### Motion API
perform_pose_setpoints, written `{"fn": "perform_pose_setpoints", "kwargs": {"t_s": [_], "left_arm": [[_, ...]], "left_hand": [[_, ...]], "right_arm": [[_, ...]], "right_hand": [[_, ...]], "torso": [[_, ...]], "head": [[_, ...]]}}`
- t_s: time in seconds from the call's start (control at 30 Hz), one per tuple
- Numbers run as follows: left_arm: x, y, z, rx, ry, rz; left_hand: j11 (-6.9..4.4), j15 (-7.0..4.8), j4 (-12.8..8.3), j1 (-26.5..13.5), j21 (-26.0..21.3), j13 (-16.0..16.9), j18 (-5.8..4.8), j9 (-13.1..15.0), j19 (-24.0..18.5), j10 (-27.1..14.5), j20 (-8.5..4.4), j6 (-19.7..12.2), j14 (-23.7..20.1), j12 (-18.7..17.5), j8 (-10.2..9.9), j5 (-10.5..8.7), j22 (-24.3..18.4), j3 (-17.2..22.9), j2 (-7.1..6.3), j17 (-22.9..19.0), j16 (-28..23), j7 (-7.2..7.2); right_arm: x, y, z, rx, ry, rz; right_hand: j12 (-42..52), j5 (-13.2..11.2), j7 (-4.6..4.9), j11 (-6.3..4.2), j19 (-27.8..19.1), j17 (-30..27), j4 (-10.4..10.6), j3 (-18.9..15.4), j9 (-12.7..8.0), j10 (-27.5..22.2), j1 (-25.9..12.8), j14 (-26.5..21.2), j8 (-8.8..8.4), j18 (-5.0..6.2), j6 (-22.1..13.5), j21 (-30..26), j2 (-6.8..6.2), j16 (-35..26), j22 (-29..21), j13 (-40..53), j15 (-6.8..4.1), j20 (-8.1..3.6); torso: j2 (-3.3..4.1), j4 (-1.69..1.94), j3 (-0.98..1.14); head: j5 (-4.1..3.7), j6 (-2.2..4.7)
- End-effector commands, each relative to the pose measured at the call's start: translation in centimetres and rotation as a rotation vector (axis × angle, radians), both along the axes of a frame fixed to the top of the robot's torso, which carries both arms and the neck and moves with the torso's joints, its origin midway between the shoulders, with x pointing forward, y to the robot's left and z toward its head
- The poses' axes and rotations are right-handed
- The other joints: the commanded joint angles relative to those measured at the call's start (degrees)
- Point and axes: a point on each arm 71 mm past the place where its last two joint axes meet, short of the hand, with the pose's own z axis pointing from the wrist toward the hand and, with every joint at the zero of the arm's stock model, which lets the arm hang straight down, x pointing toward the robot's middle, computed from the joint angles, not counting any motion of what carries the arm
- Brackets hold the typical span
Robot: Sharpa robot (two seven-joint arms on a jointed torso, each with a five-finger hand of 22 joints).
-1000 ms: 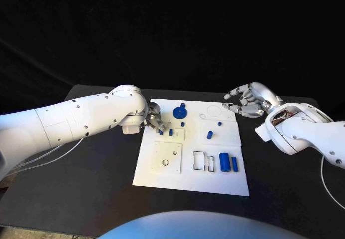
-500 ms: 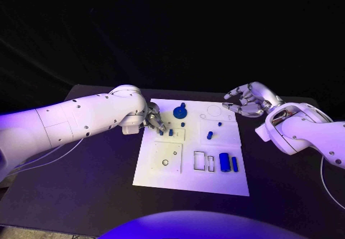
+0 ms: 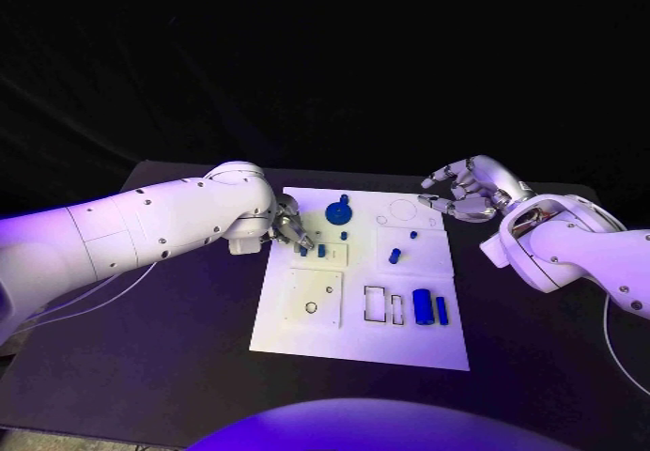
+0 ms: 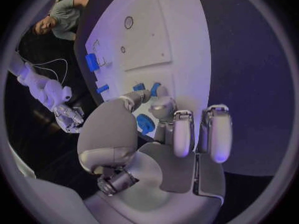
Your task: Assemble the parts on the task board
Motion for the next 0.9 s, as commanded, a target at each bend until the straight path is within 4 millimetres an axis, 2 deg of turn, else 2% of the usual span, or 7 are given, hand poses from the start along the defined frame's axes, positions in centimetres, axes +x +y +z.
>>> {"fn": "perform_pose_setpoints", "kwargs": {"t_s": [0.03, 0.17, 0.3, 0.4, 0.63, 0.8, 0.9], "left_arm": [[-0.1, -0.1, 0.2, -0.021, -0.006, 0.008], [-0.1, 0.1, 0.5, -0.054, -0.034, 0.022], [0.0, 0.2, 1.2, -0.127, -0.084, 0.052], [0.2, 0.1, 1.8, -0.204, -0.133, 0.076], [0.6, -0.5, 3.5, -0.451, -0.296, 0.09], [0.7, -1.4, 4.6, -0.549, -0.425, -0.001], [0.5, -2.4, 5.0, -0.558, -0.507, -0.121]], "left_hand": [[-0.13, -0.41, 0.28, -0.58, 0.24, 0.08, -0.71, 0.0, 3.53, 0.04, -0.46, 0.15, 6.15, -0.09, -0.4, -0.16, 13.31, -0.5, 0.19, 15.06, 0.21, 0.14], [-0.16, -0.39, 1.41, -0.33, 0.09, 0.18, -0.67, 0.15, 3.45, -0.14, -0.47, -0.38, 6.15, -0.02, -0.63, -1.24, 13.26, -2.17, -0.13, 15.06, 0.21, 0.19], [0.08, -0.15, 3.54, 0.12, -0.5, -0.18, -0.52, 0.06, 3.11, -1.04, -0.33, -2.5, 6.12, -0.31, -1.63, 1.21, 13.03, -5.08, -0.93, 14.88, 0.13, 0.61], [0.26, 0.07, 5.42, 0.46, -1.72, -1.43, -0.21, 0.02, 2.37, -2.32, -0.14, -3.55, 5.84, -1.46, -1.98, -2.18, 12.48, -7.67, -1.67, 13.59, -0.42, 0.9], [2.33, 1.66, 5.96, 2.64, -12.77, -15.85, 2.38, -2.32, -3.91, -13.74, 1.27, -11.13, 4.06, -14.86, -4.99, -2.9, 7.34, -13.29, -0.75, 6.11, -4.28, 3.45], [5.07, 4.13, 5.0, 12.08, -34.76, -19.96, 6.38, -5.73, -15.96, -23.18, 3.48, -15.36, -4.42, -20.49, -7.47, 0.18, -3.37, -12.53, -0.58, -13.8, -17.73, 6.23], [6.17, 5.38, 3.33, 19.31, -49.49, -22.62, 8.45, -8.52, -24.3, -26.01, 4.75, -14.54, -14.14, -22.5, -8.56, -3.42, -10.59, -9.23, -0.44, -27.56, -28.63, 7.28]], "right_arm": [[-0.1, 0.1, -0.1, -0.011, 0.005, 0.015], [0.0, 0.1, -0.1, -0.011, 0.005, 0.014], [0.0, 0.1, -0.1, -0.011, 0.004, 0.014], [0.0, 0.1, -0.1, -0.011, 0.004, 0.013], [0.0, 0.0, -0.1, -0.012, 0.004, 0.012], [0.0, 0.0, -0.1, -0.012, 0.004, 0.009], [0.0, -0.1, -0.1, -0.012, 0.004, 0.009]], "right_hand": [[-0.21, 0.21, -0.25, -0.32, -0.07, 11.28, 0.08, 0.15, 0.09, 0.66, -0.63, 5.08, 0.2, 1.05, 0.09, -0.29, -0.11, -0.1, 7.72, 7.81, -0.55, -0.21], [-0.23, 0.17, -0.24, -0.31, -0.08, 11.31, 0.12, 0.17, 0.1, 0.65, -0.79, 5.09, 0.2, 1.05, 0.04, -0.32, -0.13, -0.09, 7.72, 7.79, -0.55, -0.21], [-0.23, 0.17, -0.24, -0.31, -0.08, 11.31, 0.12, 0.17, 0.1, 0.65, -0.79, 5.09, 0.2, 1.05, 0.04, -0.32, -0.13, -0.09, 7.72, 7.79, -0.55, -0.21], [-0.23, 0.17, -0.24, -0.31, -0.08, 11.31, 0.12, 0.17, 0.1, 0.65, -0.79, 5.09, 0.2, 1.05, 0.04, -0.32, -0.13, -0.09, 7.72, 7.79, -0.55, -0.21], [-0.23, 0.17, -0.24, -0.31, -0.08, 11.29, 0.13, 0.2, 0.11, 0.64, -0.88, 5.08, 0.19, 1.05, 0.0, -0.32, -0.13, -0.1, 7.73, 7.78, -0.54, -0.21], [-0.23, 0.17, -0.24, -0.31, -0.08, 11.29, 0.13, 0.2, 0.11, 0.64, -0.88, 5.08, 0.19, 1.05, 0.0, -0.32, -0.13, -0.1, 7.73, 7.78, -0.54, -0.21], [-0.29, 0.22, -0.25, -0.32, -0.06, 11.28, 0.09, 0.26, 0.12, 0.6, -0.88, 5.08, 0.19, 1.04, -0.01, -0.29, -0.12, -0.11, 7.74, 7.72, -0.54, -0.21]], "torso": [[0.02, -0.04, -0.02], [-0.03, 0.04, -0.04], [-0.06, 0.05, 0.08], [-0.06, 0.02, 0.04], [0.0, -0.04, 0.06], [0.05, 0.02, 0.07], [0.08, -0.01, -0.02]], "head": [[0.06, 0.07], [-0.09, 0.14], [-0.01, 0.28], [-0.04, 0.34], [-0.14, 0.62], [-0.48, 0.77], [-0.61, 0.97]]}}
